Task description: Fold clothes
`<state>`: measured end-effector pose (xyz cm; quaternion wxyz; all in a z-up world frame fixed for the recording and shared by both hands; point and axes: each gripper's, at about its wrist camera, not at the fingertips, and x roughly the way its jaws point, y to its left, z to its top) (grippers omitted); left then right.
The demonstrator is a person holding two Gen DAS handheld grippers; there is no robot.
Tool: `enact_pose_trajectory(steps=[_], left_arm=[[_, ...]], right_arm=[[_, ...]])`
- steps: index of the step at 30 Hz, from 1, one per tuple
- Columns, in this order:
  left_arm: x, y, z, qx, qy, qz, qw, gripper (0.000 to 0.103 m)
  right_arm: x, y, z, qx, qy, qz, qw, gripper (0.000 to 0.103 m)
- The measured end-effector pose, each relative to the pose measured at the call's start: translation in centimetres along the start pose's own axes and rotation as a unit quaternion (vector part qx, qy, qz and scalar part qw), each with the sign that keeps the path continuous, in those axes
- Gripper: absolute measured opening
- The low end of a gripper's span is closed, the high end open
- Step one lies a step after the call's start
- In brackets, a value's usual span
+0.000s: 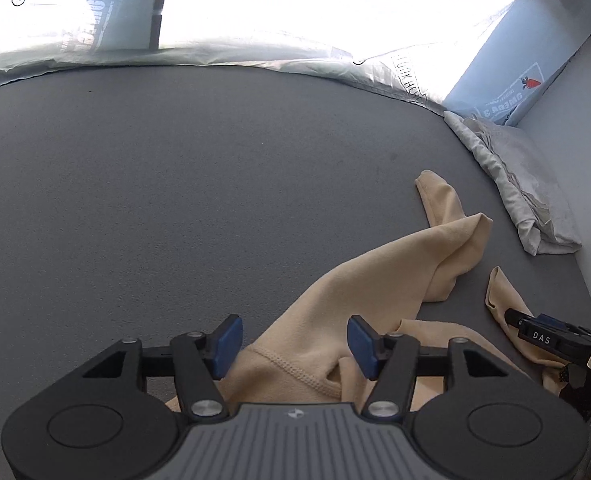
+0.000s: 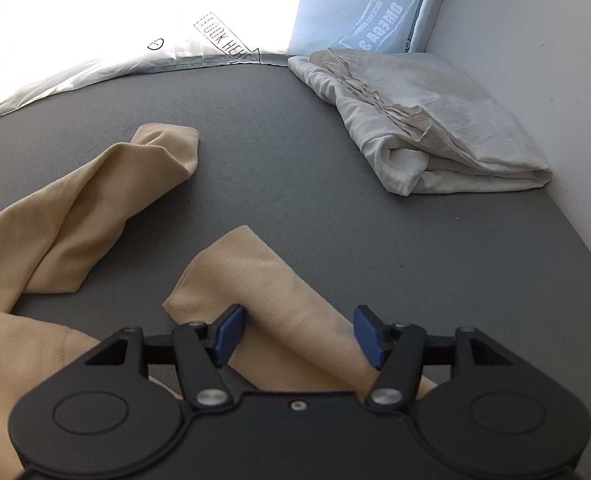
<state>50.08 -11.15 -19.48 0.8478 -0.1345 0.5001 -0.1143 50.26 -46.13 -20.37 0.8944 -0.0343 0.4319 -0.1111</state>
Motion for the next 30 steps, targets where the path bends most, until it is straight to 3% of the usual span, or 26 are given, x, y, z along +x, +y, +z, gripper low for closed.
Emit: enact_pose_trajectory(steps=[2, 6, 7, 8, 11, 14, 16, 19, 24, 26, 30], left_arm=[[1.9, -0.1, 0.7, -0.02, 0.023, -0.028, 0.9992, 0.06], [4.2, -1.4, 1.5, 0.001, 0.047, -0.001, 0.9989, 0.053], [4.1, -1.8, 1.6, 0.011, 0.042, 0.003, 0.9991, 0.031], [4.1, -1.8, 1.7, 0.015, 0.042, 0.004, 0.999, 0.021], [1.6, -0.3, 2.0, -0.021, -0.01, 0.017, 0.9996, 0.011], [-1.2, 1.5, 2.6, -0.059, -0.068, 0.038, 0.9952, 0.009], [-4.3, 3.5, 3.2, -0.09, -0.119, 0.069, 0.9864, 0.009], [-9.0, 6.8, 3.4, -0.136, -0.187, 0.119, 0.9655, 0.009], [-14.0, 12.0, 0.4, -0.206, -0.219, 0.21, 0.9304, 0.009], [-14.7, 13.9, -1.8, -0.25, -0.205, 0.221, 0.9202, 0.009], [-14.5, 17.0, -7.6, -0.341, -0.135, 0.226, 0.9023, 0.01]], right_arm=[[0.2, -0.4, 0.1, 0.016, 0.002, 0.004, 1.0, 0.07], [0.7, -1.0, 0.3, 0.045, 0.008, 0.011, 0.999, 0.072], [0.7, -0.9, 0.3, 0.043, 0.007, 0.01, 0.999, 0.072], [0.6, -0.8, 0.2, 0.041, 0.004, 0.008, 0.999, 0.072], [0.5, -0.6, 0.0, 0.035, 0.0, 0.003, 0.999, 0.073], [0.4, -0.4, 0.0, 0.027, -0.004, -0.001, 1.0, 0.073], [0.4, -0.3, -0.1, 0.019, -0.007, -0.003, 1.0, 0.073], [0.3, -0.1, -0.2, 0.015, -0.011, -0.006, 1.0, 0.073], [-0.2, 0.3, -0.5, -0.002, -0.016, -0.01, 1.0, 0.073], [-0.4, 0.6, -0.7, -0.013, -0.017, -0.011, 1.0, 0.073], [-1.0, 1.1, -1.2, -0.025, -0.02, -0.014, 0.999, 0.073]])
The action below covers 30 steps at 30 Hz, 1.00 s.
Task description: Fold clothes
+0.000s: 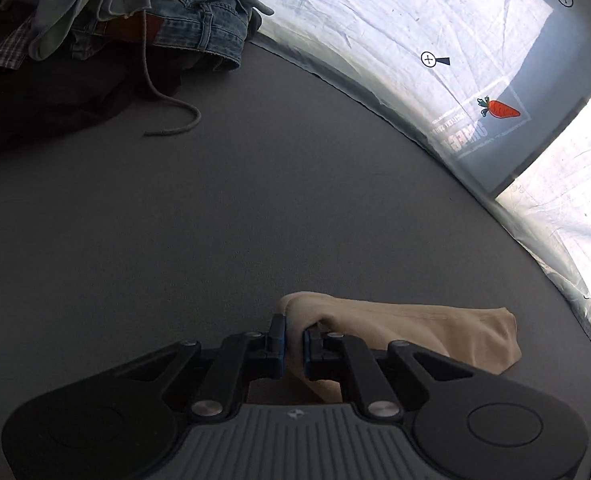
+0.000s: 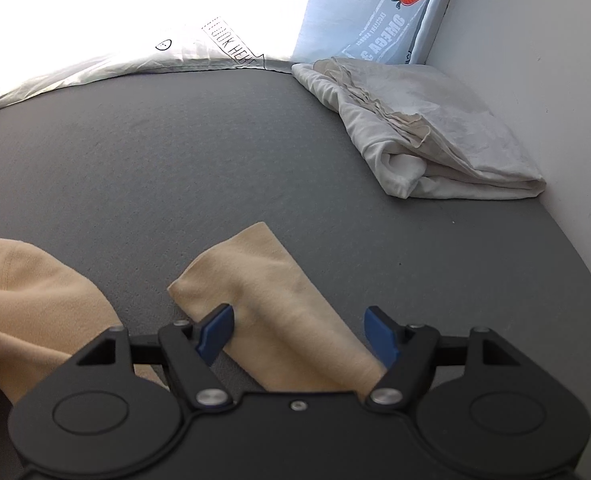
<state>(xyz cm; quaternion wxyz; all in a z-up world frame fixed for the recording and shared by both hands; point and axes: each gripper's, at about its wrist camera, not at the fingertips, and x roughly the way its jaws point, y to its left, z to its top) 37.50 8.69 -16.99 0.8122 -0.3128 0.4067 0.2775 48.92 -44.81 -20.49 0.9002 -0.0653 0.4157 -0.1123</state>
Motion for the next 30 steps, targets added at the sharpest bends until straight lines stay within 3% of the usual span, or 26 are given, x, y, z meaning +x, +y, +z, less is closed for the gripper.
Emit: enact_pose_trajectory(steps=[2, 6, 10, 12, 14, 18, 20, 22, 25, 27, 28, 29, 30], left_arm=[[0.4, 1.8, -1.9, -0.015, 0.034, 0.021, 0.9991, 0.015], [-1.1, 2.3, -3.0, 0.011, 0.023, 0.012, 0.9996, 0.02], [-3.4, 1.2, -1.6, 0.066, -0.028, -0.007, 0.9974, 0.04], [-4.3, 0.3, -0.7, 0.097, -0.059, -0.022, 0.9933, 0.054], [-4.1, -0.7, 0.1, 0.128, -0.064, -0.045, 0.9887, 0.07], [-0.7, -4.2, -0.2, 0.192, -0.028, -0.081, 0.9776, 0.071], [1.4, -5.7, -1.0, 0.224, -0.003, -0.081, 0.9712, 0.071], [2.9, -6.3, -1.6, 0.229, 0.012, -0.068, 0.9711, 0.073], [5.1, -7.1, -2.5, 0.235, 0.035, -0.046, 0.9702, 0.072], [5.4, -6.7, -2.3, 0.213, 0.035, -0.042, 0.9756, 0.056], [5.3, -6.3, -2.1, 0.201, 0.035, -0.046, 0.9778, 0.035], [5.0, -5.5, -1.7, 0.179, 0.036, -0.061, 0.9812, 0.02], [4.3, -4.7, -1.4, 0.158, 0.025, -0.062, 0.9851, 0.02]], right_arm=[[-0.2, 0.2, -0.1, -0.006, 0.001, -0.002, 1.0, 0.073], [-0.6, 0.9, 0.0, -0.034, 0.003, -0.001, 0.999, 0.073], [-0.7, 2.0, -0.3, -0.049, 0.0, -0.002, 0.999, 0.072], [-0.7, 2.2, -0.4, -0.052, -0.002, -0.007, 0.999, 0.074], [-0.5, 1.5, -0.3, -0.029, 0.002, -0.002, 1.0, 0.078], [0.0, 0.0, -0.6, 0.016, 0.008, 0.018, 1.0, 0.085], [0.1, -0.4, -0.9, 0.025, 0.003, 0.027, 0.999, 0.086], [0.2, -0.8, -1.2, 0.041, 0.001, 0.037, 0.998, 0.086], [0.2, -1.0, -1.4, 0.048, -0.002, 0.043, 0.998, 0.087], [0.2, -0.9, -1.4, 0.046, -0.004, 0.043, 0.998, 0.087], [0.2, -0.9, -1.4, 0.045, -0.004, 0.042, 0.998, 0.087], [0.2, -0.9, -1.4, 0.044, -0.005, 0.042, 0.998, 0.087], [0.2, -0.9, -1.4, 0.043, -0.007, 0.042, 0.998, 0.087]])
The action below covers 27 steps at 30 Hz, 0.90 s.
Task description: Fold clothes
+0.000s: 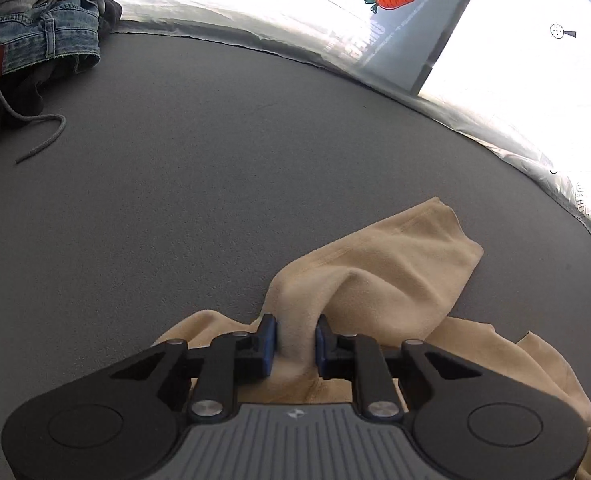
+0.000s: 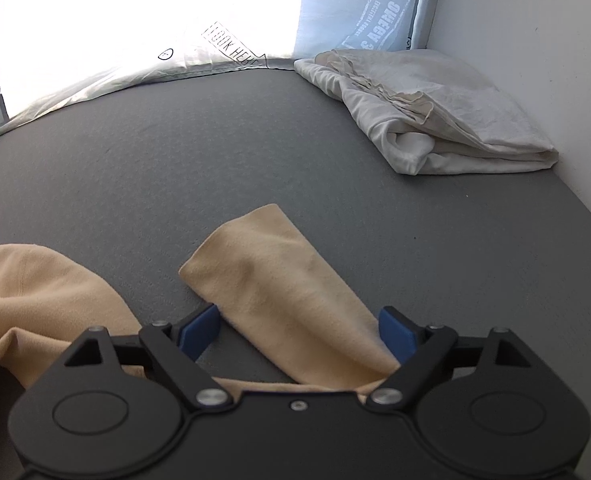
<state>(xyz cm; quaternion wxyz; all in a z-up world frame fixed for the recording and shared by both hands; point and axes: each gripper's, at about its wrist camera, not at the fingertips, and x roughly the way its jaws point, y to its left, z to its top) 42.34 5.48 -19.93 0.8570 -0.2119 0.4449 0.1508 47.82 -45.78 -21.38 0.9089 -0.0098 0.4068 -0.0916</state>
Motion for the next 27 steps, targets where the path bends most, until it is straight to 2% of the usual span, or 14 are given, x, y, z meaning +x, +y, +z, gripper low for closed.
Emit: enact_pose_trajectory(steps=[2, 4, 6, 8, 9, 12, 14, 15, 17, 19, 23, 24, 26, 27], left_arm=[[-1.9, 1.6, -0.1, -0.042, -0.035, 0.012, 0.9984, 0.015], [-4.3, 3.7, -0.2, -0.096, -0.075, 0.045, 0.9915, 0.015], [-6.6, 6.9, -0.7, -0.175, -0.108, 0.065, 0.9764, 0.015], [-8.3, 9.8, -1.4, -0.242, -0.132, 0.09, 0.9569, 0.015], [-9.2, 11.6, -2.0, -0.279, -0.14, 0.117, 0.943, 0.015], [-9.8, 15.2, -3.8, -0.335, -0.111, 0.143, 0.9247, 0.017], [-10.3, 15.7, -4.8, -0.337, -0.103, 0.175, 0.9192, 0.018], [-10.6, 15.4, -4.9, -0.318, -0.105, 0.182, 0.9246, 0.022], [-11.1, 14.5, -4.9, -0.279, -0.124, 0.167, 0.9375, 0.045], [-11.8, 13.5, -4.7, -0.252, -0.144, 0.144, 0.9459, 0.054], [-11.6, 9.8, -2.7, -0.159, -0.154, 0.098, 0.9703, 0.059], [-10.9, 8.2, -2.1, -0.117, -0.149, 0.087, 0.978, 0.06], [-9.4, 5.6, -1.4, -0.038, -0.128, 0.072, 0.9885, 0.063], [-8.3, 4.4, -1.1, 0.001, -0.102, 0.062, 0.9928, 0.063]], right_arm=[[0.0, 0.0, 0.0, -0.002, -0.003, 0.0, 1.0, 0.088], [0.0, 0.0, -0.1, -0.003, -0.004, 0.001, 1.0, 0.088], [-0.1, 0.0, -0.1, -0.004, -0.005, 0.001, 1.0, 0.088], [-0.1, 0.0, -0.2, -0.006, -0.008, 0.0, 1.0, 0.088], [-0.1, 0.1, -0.2, -0.007, -0.009, -0.001, 1.0, 0.089], [-0.1, 0.2, -0.2, -0.011, -0.01, -0.006, 1.0, 0.091], [0.0, 0.3, 0.0, -0.014, -0.006, -0.01, 1.0, 0.093], [0.0, 0.3, 0.1, -0.018, -0.003, -0.011, 1.0, 0.093], [0.1, 0.5, 0.5, -0.026, 0.005, -0.013, 1.0, 0.093], [0.1, 0.7, 1.1, -0.04, 0.015, -0.013, 0.999, 0.093], [-0.6, 1.5, 2.4, -0.056, 0.01, -0.011, 0.998, 0.076], [-1.1, 1.8, 2.7, -0.053, 0.0, -0.007, 0.999, 0.076], [-1.9, 2.5, 3.5, -0.049, -0.019, 0.015, 0.998, 0.075], [-2.2, 3.1, 3.9, -0.053, -0.026, 0.034, 0.998, 0.068]])
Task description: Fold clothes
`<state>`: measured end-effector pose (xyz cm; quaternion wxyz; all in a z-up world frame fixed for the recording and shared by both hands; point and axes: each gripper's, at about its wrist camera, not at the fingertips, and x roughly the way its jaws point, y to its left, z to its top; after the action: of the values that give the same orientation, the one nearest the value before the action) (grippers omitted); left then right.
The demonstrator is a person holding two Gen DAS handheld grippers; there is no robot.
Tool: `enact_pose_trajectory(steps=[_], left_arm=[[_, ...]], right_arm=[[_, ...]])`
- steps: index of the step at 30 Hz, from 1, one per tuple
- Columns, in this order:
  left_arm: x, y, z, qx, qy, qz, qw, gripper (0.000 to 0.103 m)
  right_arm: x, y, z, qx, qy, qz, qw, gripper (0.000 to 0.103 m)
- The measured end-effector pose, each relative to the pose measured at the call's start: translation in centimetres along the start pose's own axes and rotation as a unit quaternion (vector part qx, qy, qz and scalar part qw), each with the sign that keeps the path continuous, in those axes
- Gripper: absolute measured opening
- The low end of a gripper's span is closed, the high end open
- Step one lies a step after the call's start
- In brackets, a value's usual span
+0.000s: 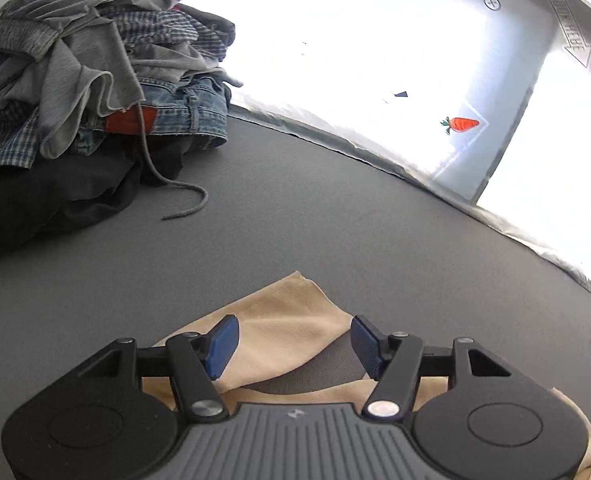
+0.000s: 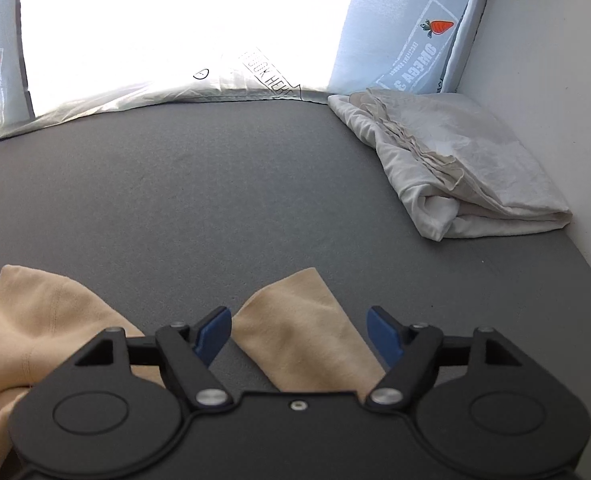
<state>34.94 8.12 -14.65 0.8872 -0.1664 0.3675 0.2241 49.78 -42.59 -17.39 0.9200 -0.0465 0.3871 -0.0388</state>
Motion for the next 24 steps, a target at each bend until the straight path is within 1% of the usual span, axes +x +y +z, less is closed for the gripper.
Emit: enact_pose_trajectory(steps=[1, 2, 3, 4, 5, 8, 10, 13, 14, 15, 16, 17, 18, 19, 20, 21, 22, 23, 24], left_arm=[[1.0, -1.4, 0.1, 0.04, 0.023, -0.014, 0.9988, 0.063], [2.0, -2.6, 0.0, 0.077, 0.04, -0.026, 0.9959, 0.063], [2.9, -3.7, -0.2, 0.115, 0.048, -0.035, 0.9916, 0.063], [4.0, -4.7, -0.4, 0.149, 0.054, -0.036, 0.9868, 0.063], [5.0, -5.8, -0.6, 0.182, 0.06, -0.037, 0.9808, 0.063], [7.2, -8.3, -1.3, 0.255, 0.074, -0.041, 0.9632, 0.063], [8.4, -9.6, -1.8, 0.302, 0.078, -0.049, 0.9487, 0.065], [9.8, -10.5, -2.3, 0.326, 0.091, -0.058, 0.9394, 0.067], [10.1, -10.5, -2.4, 0.322, 0.094, -0.063, 0.94, 0.067], [10.5, -10.2, -2.3, 0.309, 0.098, -0.069, 0.9434, 0.068], [11.0, -10.0, -2.1, 0.297, 0.102, -0.075, 0.9466, 0.071], [11.4, -9.7, -2.0, 0.277, 0.107, -0.073, 0.9522, 0.079], [11.8, -9.4, -1.9, 0.256, 0.113, -0.071, 0.9574, 0.084], [12.0, -8.8, -1.8, 0.23, 0.114, -0.074, 0.9636, 0.09], [12.3, -8.3, -1.7, 0.203, 0.116, -0.078, 0.9691, 0.089], [12.1, -8.4, -1.9, 0.202, 0.107, -0.075, 0.9706, 0.088], [11.9, -8.4, -2.2, 0.201, 0.097, -0.072, 0.972, 0.086], [11.5, -8.6, -2.5, 0.206, 0.088, -0.079, 0.9715, 0.075], [11.1, -8.8, -2.7, 0.21, 0.078, -0.086, 0.9708, 0.068]], right_arm=[[-0.2, 0.8, 0.6, -0.011, -0.006, 0.027, 1.0, 0.061], [-0.2, 1.7, 1.0, -0.024, -0.01, 0.053, 0.998, 0.048], [-0.2, 2.7, 1.4, -0.043, -0.012, 0.077, 0.996, 0.04], [-0.1, 3.8, 1.7, -0.063, -0.015, 0.1, 0.993, 0.037], [0.1, 4.8, 1.8, -0.081, -0.017, 0.12, 0.989, 0.031], [0.8, 7.6, 2.1, -0.116, -0.006, 0.169, 0.979, 0.031], [1.4, 9.3, 2.0, -0.136, 0.008, 0.187, 0.973, 0.033], [2.0, 11.6, 1.7, -0.173, 0.014, 0.194, 0.966, 0.043], [2.2, 12.0, 1.7, -0.179, 0.016, 0.194, 0.964, 0.048], [2.5, 12.3, 1.7, -0.18, 0.019, 0.194, 0.964, 0.052], [2.7, 12.5, 1.8, -0.18, 0.022, 0.193, 0.964, 0.055], [3.0, 12.7, 1.8, -0.179, 0.027, 0.193, 0.964, 0.063], [3.4, 12.7, 1.9, -0.179, 0.035, 0.192, 0.964, 0.07], [3.7, 12.6, 1.9, -0.176, 0.04, 0.195, 0.964, 0.071], [3.9, 12.5, 2.0, -0.17, 0.043, 0.204, 0.963, 0.069], [4.0, 12.3, 2.1, -0.165, 0.048, 0.216, 0.961, 0.061], [4.1, 12.1, 2.2, -0.16, 0.051, 0.225, 0.96, 0.057], [4.0, 12.1, 2.2, -0.161, 0.05, 0.227, 0.959, 0.049], [3.8, 12.2, 2.2, -0.168, 0.048, 0.228, 0.958, 0.037]])
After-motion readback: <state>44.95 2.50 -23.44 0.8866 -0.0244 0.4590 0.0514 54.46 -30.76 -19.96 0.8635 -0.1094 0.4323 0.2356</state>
